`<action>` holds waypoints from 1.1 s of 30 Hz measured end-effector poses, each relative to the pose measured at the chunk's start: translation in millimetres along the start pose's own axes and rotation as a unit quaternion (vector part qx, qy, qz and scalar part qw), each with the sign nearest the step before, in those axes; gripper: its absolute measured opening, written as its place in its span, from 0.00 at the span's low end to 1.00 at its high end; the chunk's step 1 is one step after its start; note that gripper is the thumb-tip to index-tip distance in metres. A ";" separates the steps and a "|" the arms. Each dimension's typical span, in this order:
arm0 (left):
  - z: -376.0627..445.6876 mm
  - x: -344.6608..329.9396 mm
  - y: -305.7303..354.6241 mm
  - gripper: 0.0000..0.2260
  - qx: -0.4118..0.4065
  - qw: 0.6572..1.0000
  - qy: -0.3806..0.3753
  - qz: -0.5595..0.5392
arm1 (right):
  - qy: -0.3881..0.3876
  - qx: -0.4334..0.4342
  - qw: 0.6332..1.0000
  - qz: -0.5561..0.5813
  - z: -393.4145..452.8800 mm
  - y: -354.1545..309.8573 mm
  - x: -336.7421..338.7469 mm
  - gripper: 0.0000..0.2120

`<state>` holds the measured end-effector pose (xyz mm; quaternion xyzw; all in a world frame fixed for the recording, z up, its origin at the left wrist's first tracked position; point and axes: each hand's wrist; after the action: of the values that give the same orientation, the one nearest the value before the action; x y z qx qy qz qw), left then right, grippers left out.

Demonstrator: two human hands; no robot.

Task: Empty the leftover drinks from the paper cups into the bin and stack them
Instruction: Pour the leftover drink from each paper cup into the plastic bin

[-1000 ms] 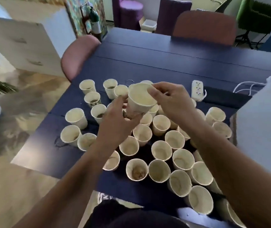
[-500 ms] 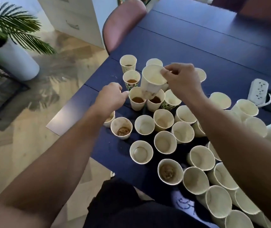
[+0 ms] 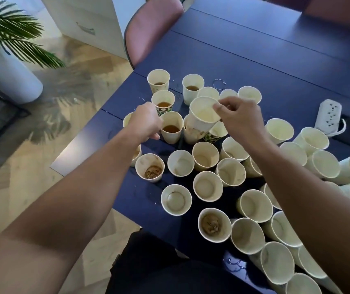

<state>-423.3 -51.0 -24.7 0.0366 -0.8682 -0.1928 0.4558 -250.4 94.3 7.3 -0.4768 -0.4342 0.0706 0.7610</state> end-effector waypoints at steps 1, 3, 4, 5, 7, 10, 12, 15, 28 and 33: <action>-1.2 4.9 0.4 0.08 0.001 1.000 0.004 -0.010 | 0.005 -0.003 1.000 0.006 0.3 0.5 -0.3 0.10; -4.2 17.5 0.3 0.10 0.003 1.000 0.013 -0.016 | 0.014 -0.011 1.000 0.022 1.7 0.7 -2.5 0.10; -6.4 24.9 0.0 0.10 0.005 1.000 0.014 -0.021 | 0.019 -0.017 0.999 0.032 3.2 0.2 -4.1 0.10; -8.0 32.8 -0.6 0.10 0.007 0.999 0.011 -0.031 | 0.024 -0.022 0.999 0.044 4.8 -0.8 -5.9 0.09; -9.7 48.5 -3.7 0.09 0.006 0.998 0.003 -0.063 | 0.030 -0.035 0.997 0.061 8.9 -3.0 -10.8 0.08; -15.5 71.9 -9.6 0.09 0.023 0.995 0.012 -0.097 | 0.003 -0.038 0.998 0.046 11.8 -7.9 -20.6 0.06; -16.9 86.0 -13.9 0.09 0.022 0.993 0.035 -0.113 | -0.039 -0.041 0.998 0.018 12.2 -8.0 -31.6 0.06; -20.1 102.0 -20.9 0.09 0.022 0.989 0.070 -0.128 | -0.093 -0.033 0.994 -0.044 11.4 -7.6 -51.3 0.06; -51.3 117.5 -23.9 0.08 -0.034 0.984 0.092 -0.148 | -0.219 0.086 0.932 -0.276 10.0 -9.0 -93.2 0.07; -69.3 118.7 -16.7 0.07 -0.059 0.986 0.086 -0.130 | -0.198 0.088 0.945 -0.247 4.8 -16.6 -79.3 0.15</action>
<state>-438.4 -115.7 96.7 0.1385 -0.8005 -0.2972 0.5017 -307.6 47.2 -25.8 -0.2626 -0.6722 0.0113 0.6922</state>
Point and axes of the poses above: each hand's wrist, its own z-axis towards the middle knuckle, its own x-axis out of the back of the hand, y = z × x, and after that the axes turned 12 degrees about x, right-handed
